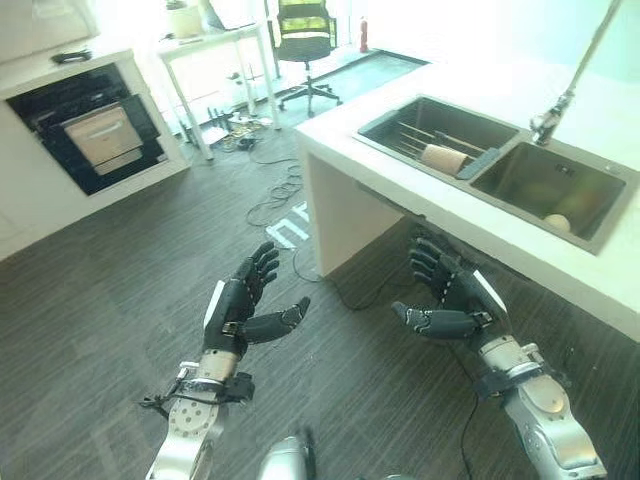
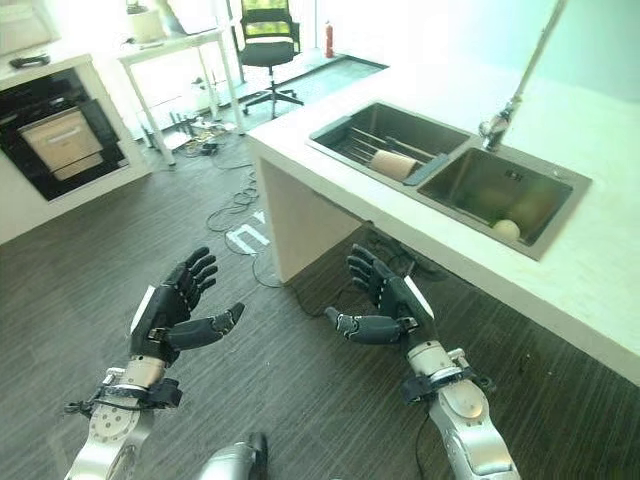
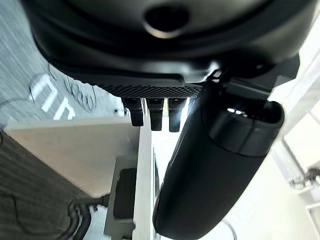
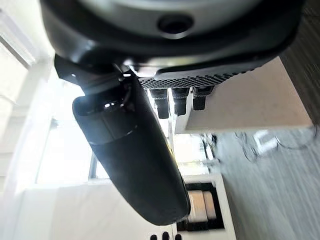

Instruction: Place the dishes in the dishwasher.

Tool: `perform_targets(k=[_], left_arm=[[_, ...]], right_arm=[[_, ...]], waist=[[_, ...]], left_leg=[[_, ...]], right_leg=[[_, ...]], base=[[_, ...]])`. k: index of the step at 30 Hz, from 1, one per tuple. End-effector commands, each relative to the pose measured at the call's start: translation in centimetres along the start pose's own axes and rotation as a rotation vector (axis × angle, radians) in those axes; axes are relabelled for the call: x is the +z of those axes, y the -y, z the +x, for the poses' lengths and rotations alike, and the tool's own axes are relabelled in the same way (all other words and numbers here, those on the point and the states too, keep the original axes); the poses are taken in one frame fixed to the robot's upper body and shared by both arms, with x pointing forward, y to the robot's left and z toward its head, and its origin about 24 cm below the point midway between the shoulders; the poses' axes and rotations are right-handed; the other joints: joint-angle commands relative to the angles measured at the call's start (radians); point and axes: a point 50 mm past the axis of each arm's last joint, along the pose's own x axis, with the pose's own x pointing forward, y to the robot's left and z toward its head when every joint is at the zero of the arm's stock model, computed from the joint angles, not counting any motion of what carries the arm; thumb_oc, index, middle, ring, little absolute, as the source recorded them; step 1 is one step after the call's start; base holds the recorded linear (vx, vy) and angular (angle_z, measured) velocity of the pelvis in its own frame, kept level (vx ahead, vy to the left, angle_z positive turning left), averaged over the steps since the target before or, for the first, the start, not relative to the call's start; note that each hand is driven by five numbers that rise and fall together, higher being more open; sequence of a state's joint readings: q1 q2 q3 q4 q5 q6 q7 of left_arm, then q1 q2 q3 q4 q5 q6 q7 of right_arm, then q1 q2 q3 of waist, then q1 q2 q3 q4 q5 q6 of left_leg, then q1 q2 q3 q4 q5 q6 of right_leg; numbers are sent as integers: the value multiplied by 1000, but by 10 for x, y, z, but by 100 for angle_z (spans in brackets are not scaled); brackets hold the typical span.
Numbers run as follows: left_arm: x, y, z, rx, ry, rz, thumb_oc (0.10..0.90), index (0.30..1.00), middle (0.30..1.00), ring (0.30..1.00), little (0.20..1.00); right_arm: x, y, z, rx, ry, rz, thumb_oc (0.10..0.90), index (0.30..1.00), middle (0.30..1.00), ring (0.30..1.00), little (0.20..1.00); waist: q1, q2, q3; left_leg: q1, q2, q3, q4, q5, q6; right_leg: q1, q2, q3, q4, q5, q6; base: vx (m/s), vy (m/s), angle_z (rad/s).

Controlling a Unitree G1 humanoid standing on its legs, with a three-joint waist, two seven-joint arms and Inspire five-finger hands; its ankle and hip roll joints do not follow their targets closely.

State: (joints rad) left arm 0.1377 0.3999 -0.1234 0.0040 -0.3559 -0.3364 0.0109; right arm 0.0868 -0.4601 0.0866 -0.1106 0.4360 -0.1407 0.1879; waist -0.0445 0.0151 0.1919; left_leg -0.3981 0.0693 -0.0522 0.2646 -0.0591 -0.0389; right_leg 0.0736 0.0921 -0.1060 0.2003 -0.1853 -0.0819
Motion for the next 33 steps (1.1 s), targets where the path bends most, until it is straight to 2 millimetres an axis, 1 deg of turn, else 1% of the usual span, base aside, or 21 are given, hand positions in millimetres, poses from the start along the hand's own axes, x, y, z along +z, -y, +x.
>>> perform_targets(k=[1, 2, 4, 6, 9, 12, 14, 15, 16, 17, 18, 19, 21, 22, 23, 24, 26, 27, 29, 31, 33], left_arm=[[36, -3, 2, 18, 234, -21, 800, 900, 900, 900, 900], [36, -3, 1, 22, 239, -22, 800, 900, 900, 900, 900], [38, -4, -1, 35, 252, -8, 800, 900, 900, 900, 900], [45, -9, 5, 45, 269, 7, 800, 900, 900, 900, 900], [51, -6, 13, 18, 298, 24, 800, 900, 900, 900, 900], [60, 2, 23, -32, 332, 56, 800, 900, 900, 900, 900], [62, 2, 26, -42, 335, 58, 800, 900, 900, 900, 900], [63, 2, 27, -47, 338, 58, 800, 900, 900, 900, 900], [67, 1, 27, -39, 362, 60, 800, 900, 900, 900, 900], [69, -1, 26, -21, 378, 65, 800, 900, 900, 900, 900], [72, -2, 25, -2, 395, 77, 800, 900, 900, 900, 900], [82, -6, 24, 30, 447, 101, 800, 900, 900, 900, 900], [91, -10, 22, 46, 489, 112, 800, 900, 900, 900, 900], [96, -15, 19, 67, 509, 117, 800, 900, 900, 900, 900], [98, -16, 17, 80, 520, 128, 800, 900, 900, 900, 900], [100, -15, 15, 88, 529, 143, 800, 900, 900, 900, 900], [102, -12, 15, 91, 538, 161, 800, 900, 900, 900, 900], [104, -11, 16, 77, 544, 164, 800, 900, 900, 900, 900], [103, -8, 16, 74, 546, 162, 800, 900, 900, 900, 900], [103, -8, 16, 82, 546, 146, 800, 900, 900, 900, 900], [104, -10, 16, 85, 550, 106, 800, 900, 900, 900, 900]], right_arm=[[50, 5, 1, 59, 250, -49, 800, 900, 900, 900, 900], [52, 5, 1, 68, 255, -55, 800, 900, 900, 900, 900], [55, 3, 1, 87, 259, -46, 800, 900, 900, 900, 900], [58, 2, -5, 100, 265, -26, 800, 900, 900, 900, 900], [60, 1, -5, 81, 285, -6, 800, 900, 900, 900, 900], [63, -3, 1, 39, 329, 15, 800, 900, 900, 900, 900], [65, -6, 4, 21, 344, 26, 800, 900, 900, 900, 900], [65, -6, 5, 10, 346, 34, 800, 900, 900, 900, 900], [63, -9, 6, -11, 349, 54, 800, 900, 900, 900, 900], [61, -12, 7, -1, 350, 56, 800, 900, 900, 900, 900], [60, -16, 8, 10, 352, 56, 800, 900, 900, 900, 900], [60, -19, 7, 22, 353, 56, 800, 900, 900, 900, 900], [61, -16, 5, 22, 358, 57, 800, 900, 900, 900, 900], [63, -14, 3, 33, 367, 58, 800, 900, 900, 900, 900], [65, -12, 3, 45, 375, 61, 800, 900, 900, 900, 900], [67, -12, 5, 52, 383, 64, 800, 900, 900, 900, 900], [70, -14, 8, 53, 399, 62, 800, 900, 900, 900, 900], [71, -15, 8, 44, 409, 58, 800, 900, 900, 900, 900], [72, -15, 9, 39, 406, 55, 800, 900, 900, 900, 900], [73, -15, 11, 35, 398, 47, 800, 900, 900, 900, 900], [74, -13, 10, 29, 393, 31, 800, 900, 900, 900, 900]], waist=[[41, 1, -29], [44, 1, -28], [47, -4, -28], [33, -8, -40], [39, -17, -49], [48, -30, -59], [46, -25, -62], [45, -22, -63], [46, -14, -63], [46, -7, -58], [45, -3, -54], [42, -2, -46], [41, -10, -36], [41, -26, -22], [42, -39, -16], [40, -46, -13], [25, -57, -7], [17, -61, -12], [17, -62, -26], [12, -61, -43], [2, -58, -60]], left_leg=[[72, 55, -16, 35, 115, -68], [70, 48, -25, 35, 107, -64], [82, 39, -31, 35, 59, -54], [116, 45, 18, 35, 15, -37], [132, 20, 29, 35, -5, -15], [150, -23, 26, 35, -25, 28], [171, -42, 11, 35, -37, 48], [180, -50, 8, 35, -43, 55], [206, -64, 10, 35, -63, 69], [223, -66, 15, 35, -71, 72], [236, -64, 20, 35, -77, 74], [254, -62, 28, 35, -80, 69], [271, -64, 34, 35, -88, 64], [291, -67, 61, 35, -104, 56], [306, -68, 89, 35, -122, 52], [320, -67, 109, 35, -142, 48], [358, -69, 135, 35, -192, 48], [376, -72, 137, 35, -221, 55], [392, -66, 142, 35, -228, 50], [419, -52, 150, 35, -234, 41], [457, -34, 154, 35, -228, 22]], right_leg=[[-82, -71, 77, 100, -35, 108], [-72, -75, 85, 100, -41, 110], [-62, -93, 95, 100, -44, 118], [-34, -129, 83, 100, -46, 142], [-7, -157, 70, 100, -44, 165], [31, -190, 37, 100, 48, 201], [49, -187, 22, 100, 137, 220], [46, -185, 18, 129, 171, 223], [-20, -182, 3, 313, 218, 224], [-65, -182, -3, 382, 224, 217], [-103, -183, -10, 407, 219, 208], [-130, -168, -36, 329, 173, 193], [-110, -160, -88, 151, 160, 189], [-148, -199, -130, 100, 133, 186], [-195, -238, -141, 100, 127, 192], [-238, -271, -145, 100, 148, 201], [-348, -321, -118, 100, 214, 225], [-376, -331, -94, 100, 216, 233], [-364, -334, -109, 100, 209, 235], [-349, -319, -115, 100, 193, 232], [-334, -290, -113, 100, 176, 214]], base=[[255, 239, -54], [251, 253, -69], [234, 256, -76], [344, 366, -75], [273, 269, -17], [298, 243, 33], [267, 210, 38], [287, 260, 21], [259, 255, 14], [243, 244, 2], [236, 126, -8], [257, 35, -19], [270, -76, -49], [268, -151, -48], [288, -188, -58], [278, -183, -87], [422, -295, -85], [418, -292, -28], [413, -321, 20], [432, -331, 37], [410, -308, 27]])
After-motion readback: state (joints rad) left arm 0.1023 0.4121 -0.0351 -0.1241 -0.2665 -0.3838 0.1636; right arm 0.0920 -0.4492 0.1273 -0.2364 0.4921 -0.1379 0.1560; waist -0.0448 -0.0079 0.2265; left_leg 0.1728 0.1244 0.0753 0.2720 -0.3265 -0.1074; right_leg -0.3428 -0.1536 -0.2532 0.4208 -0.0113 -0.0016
